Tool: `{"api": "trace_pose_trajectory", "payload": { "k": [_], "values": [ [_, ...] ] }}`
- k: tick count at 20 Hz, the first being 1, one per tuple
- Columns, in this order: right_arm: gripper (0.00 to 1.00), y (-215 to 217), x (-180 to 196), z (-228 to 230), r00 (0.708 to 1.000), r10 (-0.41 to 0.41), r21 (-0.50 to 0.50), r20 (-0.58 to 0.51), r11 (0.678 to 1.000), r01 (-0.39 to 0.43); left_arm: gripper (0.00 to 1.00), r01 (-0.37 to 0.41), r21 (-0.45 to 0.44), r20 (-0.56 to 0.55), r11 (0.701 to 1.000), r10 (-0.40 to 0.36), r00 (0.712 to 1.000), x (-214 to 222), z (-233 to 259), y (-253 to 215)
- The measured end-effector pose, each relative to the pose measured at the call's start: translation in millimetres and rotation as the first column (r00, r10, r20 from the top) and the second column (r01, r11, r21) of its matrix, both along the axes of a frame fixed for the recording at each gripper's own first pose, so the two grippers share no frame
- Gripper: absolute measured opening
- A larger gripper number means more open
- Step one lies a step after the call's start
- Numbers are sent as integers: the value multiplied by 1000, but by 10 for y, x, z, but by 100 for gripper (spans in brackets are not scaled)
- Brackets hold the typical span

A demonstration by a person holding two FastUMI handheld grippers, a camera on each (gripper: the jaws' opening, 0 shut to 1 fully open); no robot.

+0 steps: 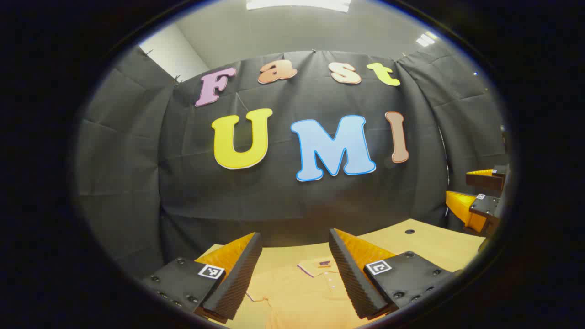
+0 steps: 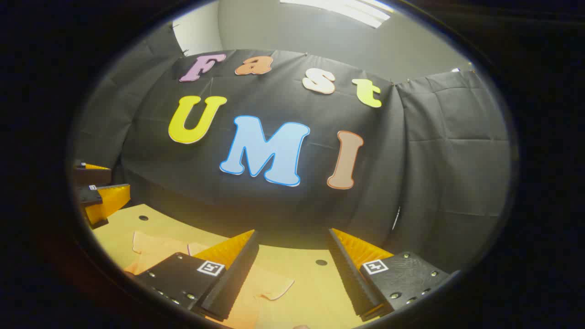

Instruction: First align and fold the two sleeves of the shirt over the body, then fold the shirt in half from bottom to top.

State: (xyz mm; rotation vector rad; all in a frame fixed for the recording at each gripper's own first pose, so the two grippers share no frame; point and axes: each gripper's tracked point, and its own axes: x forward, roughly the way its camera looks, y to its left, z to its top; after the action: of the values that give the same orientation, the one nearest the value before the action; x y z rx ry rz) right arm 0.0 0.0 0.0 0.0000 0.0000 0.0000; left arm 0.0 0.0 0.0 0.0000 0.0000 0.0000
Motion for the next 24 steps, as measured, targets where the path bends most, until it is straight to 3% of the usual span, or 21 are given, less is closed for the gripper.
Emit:
{"api": "trace_pose_trajectory", "payload": {
  "k": [6,8,9,12,14,16,17,19,24],
  "values": [
    [94,10,22,-21,1000,15,4,-6,1000,-15,100,-6,0,-7,1000,6,1000,15,-15,-5],
    [94,-1,29,-14,1000,16,5,-5,1000,-16,92,-6,-3,-10,1000,6,1000,-1,-26,-6],
    [94,0,17,-18,1000,18,5,-5,1000,-18,100,-8,-1,-9,1000,8,1000,-3,-19,-2],
    [94,3,25,-15,1000,24,7,-7,1000,-24,97,-11,3,-7,1000,11,1000,-31,-10,-7],
    [94,6,31,-28,1000,29,13,-10,999,-29,100,-13,1,-7,1000,13,1000,-26,-17,-16],
    [94,3,34,-34,999,33,13,-13,999,-32,93,-13,-3,-10,1000,13,1000,-21,-23,-38],
    [94,5,56,-60,999,34,10,-17,999,-34,97,-13,-7,-13,1000,13,1000,-15,-32,-43],
    [94,22,105,-112,999,40,12,-32,999,-40,93,-17,-12,-21,1000,17,1000,5,-62,-68],
    [94,89,326,-417,991,73,48,-115,997,-68,97,-26,-9,-37,1000,26,999,68,-121,-77]
  ]
}}
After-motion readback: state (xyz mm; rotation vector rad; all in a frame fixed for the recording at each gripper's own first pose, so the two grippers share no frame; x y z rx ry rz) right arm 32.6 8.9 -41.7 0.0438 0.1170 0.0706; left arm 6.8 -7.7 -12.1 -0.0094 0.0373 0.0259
